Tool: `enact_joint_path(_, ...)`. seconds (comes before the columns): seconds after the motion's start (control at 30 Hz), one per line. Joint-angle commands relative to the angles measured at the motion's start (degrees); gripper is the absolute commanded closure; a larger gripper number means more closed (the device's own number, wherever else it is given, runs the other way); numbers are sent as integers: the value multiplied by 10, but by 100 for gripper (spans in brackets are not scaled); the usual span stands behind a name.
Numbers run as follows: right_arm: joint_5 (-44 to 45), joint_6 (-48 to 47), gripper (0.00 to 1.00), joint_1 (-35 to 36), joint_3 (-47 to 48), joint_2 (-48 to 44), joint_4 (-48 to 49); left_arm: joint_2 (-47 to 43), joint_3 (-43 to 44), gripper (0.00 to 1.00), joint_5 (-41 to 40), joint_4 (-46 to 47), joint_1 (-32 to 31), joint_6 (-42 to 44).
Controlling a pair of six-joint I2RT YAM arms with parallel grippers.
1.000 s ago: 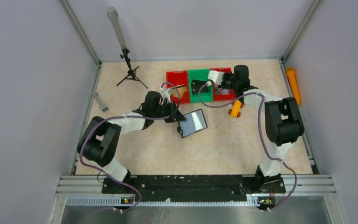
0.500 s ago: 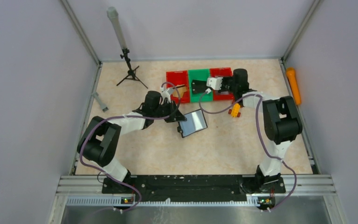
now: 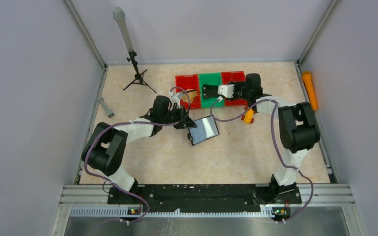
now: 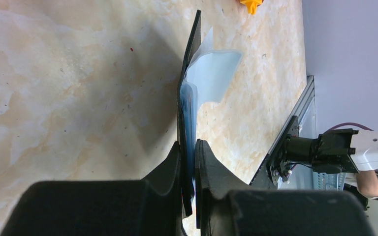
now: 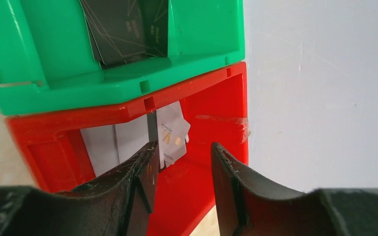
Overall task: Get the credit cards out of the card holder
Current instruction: Place the credit card in the storage box, then remove the credit card from the card holder.
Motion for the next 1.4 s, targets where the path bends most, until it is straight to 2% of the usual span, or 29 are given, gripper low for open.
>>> enact_joint_path(0.0,-22,85,55,18,34,-72,-35,-6,23,100,10,20,2,8)
enact_joint_path(0.1,0,127,55,39,37,-106,-57,-6,23,100,11,20,2,8)
enact_joint_path(0.23,45,272,55,77,-45,-182,81,-11,21,100,8,19,2,10)
enact_joint_path(0.33,156,383,55,155,-119,-233,221,-12,21,100,7,21,2,10)
enact_joint_path(0.4,246,424,54,210,-146,-252,272,-12,20,100,7,22,2,10)
enact_joint_path(0.43,303,455,51,233,-150,-256,286,-12,19,100,7,23,2,10)
enact_joint_path(0.5,414,545,46,270,-125,-258,244,-12,18,100,9,26,2,9)
enact_joint_path(0.57,470,636,39,279,-71,-250,120,-14,15,100,10,34,2,8)
enact_joint_path(0.6,471,671,34,279,-45,-244,57,-15,14,100,10,37,2,7)
enact_joint_path(0.67,470,711,30,279,-15,-227,-16,-16,12,100,11,40,2,7)
enact_joint_path(0.7,470,732,30,279,-6,-223,-44,-16,11,100,12,43,2,7)
enact_joint_path(0.77,471,776,37,280,-2,-222,-72,-17,11,100,15,47,2,7)
enact_joint_path(0.93,407,854,36,280,-82,-248,-13,-18,9,100,14,50,2,8)
enact_joint_path(1.1,429,902,35,279,-160,-259,23,-9,11,100,13,49,2,7)
enact_joint_path(1.17,399,910,38,279,-176,-257,39,-5,13,100,15,50,2,6)
enact_joint_path(1.37,309,955,37,279,-219,-227,85,2,16,100,6,43,2,12)
